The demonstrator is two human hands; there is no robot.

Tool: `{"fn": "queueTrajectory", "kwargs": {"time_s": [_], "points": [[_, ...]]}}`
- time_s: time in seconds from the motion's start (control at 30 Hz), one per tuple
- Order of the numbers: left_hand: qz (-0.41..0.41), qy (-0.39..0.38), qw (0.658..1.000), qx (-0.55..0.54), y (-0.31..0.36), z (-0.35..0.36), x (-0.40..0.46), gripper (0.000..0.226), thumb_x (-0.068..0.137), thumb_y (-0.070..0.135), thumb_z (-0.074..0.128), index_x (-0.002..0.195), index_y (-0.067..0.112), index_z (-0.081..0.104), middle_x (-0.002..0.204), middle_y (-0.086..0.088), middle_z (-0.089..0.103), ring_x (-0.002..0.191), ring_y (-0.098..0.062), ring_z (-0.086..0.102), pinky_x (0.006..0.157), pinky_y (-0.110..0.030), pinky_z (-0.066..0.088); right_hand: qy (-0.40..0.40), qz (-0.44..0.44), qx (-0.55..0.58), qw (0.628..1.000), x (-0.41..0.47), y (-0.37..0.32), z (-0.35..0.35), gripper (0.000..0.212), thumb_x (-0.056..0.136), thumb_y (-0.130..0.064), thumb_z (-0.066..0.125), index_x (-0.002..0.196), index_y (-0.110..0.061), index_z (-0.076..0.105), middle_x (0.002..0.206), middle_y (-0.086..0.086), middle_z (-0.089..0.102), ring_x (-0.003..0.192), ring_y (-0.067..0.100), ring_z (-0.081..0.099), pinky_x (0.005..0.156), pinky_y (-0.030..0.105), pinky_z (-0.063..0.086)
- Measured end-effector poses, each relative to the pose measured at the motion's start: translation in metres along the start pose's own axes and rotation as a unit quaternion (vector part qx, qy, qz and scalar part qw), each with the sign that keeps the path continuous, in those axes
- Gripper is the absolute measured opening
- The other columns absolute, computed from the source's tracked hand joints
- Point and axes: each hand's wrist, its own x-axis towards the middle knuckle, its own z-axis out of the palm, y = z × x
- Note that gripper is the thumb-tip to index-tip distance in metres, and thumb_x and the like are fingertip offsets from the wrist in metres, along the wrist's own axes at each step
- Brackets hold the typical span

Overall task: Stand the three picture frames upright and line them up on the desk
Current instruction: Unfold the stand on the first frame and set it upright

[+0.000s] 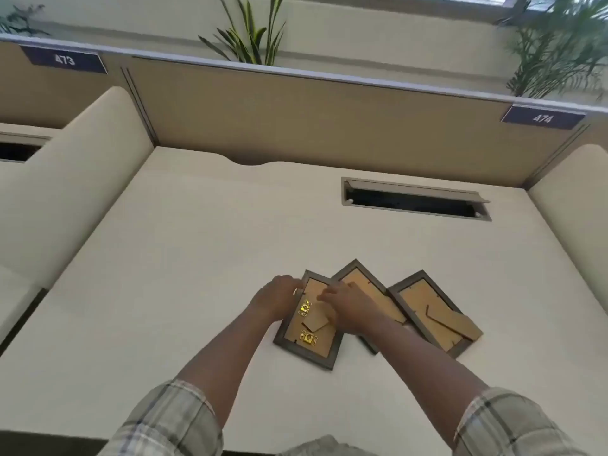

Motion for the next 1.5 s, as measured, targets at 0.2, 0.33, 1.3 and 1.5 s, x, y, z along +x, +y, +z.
{"fn": "queueTrajectory", "kwargs": {"time_s": [0.2,0.33,1.3,1.5], "points": [[0.002,-0.007,0.999,-0.053,-0.017,0.012,0.002,0.034,0.094,0.008,0.044,0.120,0.018,0.064,0.122,-0.013,0.064,0.107,-0.027,0.061,0.091,-0.038,0.051,-0.044,-0.031,-0.053,0.997,0.010,-0.004,0.013,0.061,0.084,-0.028,0.066,0.140,-0.027,0.042,0.143,0.002,0.043,0.133,0.022,0.035,0.110,0.046,0.021],[0.004,0.007,0.997,-0.077,-0.024,0.014,0.005,0.035,0.093,0.005,0.046,0.120,0.017,0.066,0.119,-0.014,0.065,0.101,-0.027,0.063,0.087,-0.035,0.052,-0.042,-0.044,-0.096,0.993,0.019,-0.008,0.014,0.056,0.083,-0.021,0.067,0.135,-0.021,0.044,0.137,0.006,0.046,0.127,0.026,0.039,0.108,0.046,0.022],[0.046,0.175,0.934,-0.307,-0.003,-0.025,0.018,0.032,0.080,-0.016,0.056,0.080,0.011,0.073,0.081,-0.002,0.072,0.083,-0.023,0.066,0.078,-0.023,0.056,0.045,-0.003,0.221,0.974,0.011,0.048,-0.066,0.038,0.096,-0.018,0.051,0.132,-0.032,0.048,0.139,-0.009,0.047,0.116,0.012,0.042,0.102,0.032,0.023],[0.002,0.182,0.957,-0.224,-0.015,-0.050,0.008,0.036,0.077,-0.005,0.055,0.075,0.030,0.064,0.076,0.006,0.067,0.073,-0.012,0.058,0.063,-0.007,0.044,0.128,0.143,0.360,0.913,0.028,0.043,-0.054,0.025,0.082,-0.025,0.070,0.104,-0.026,0.058,0.096,-0.003,0.063,0.084,0.016,0.060,0.075,0.032,0.047]]}}
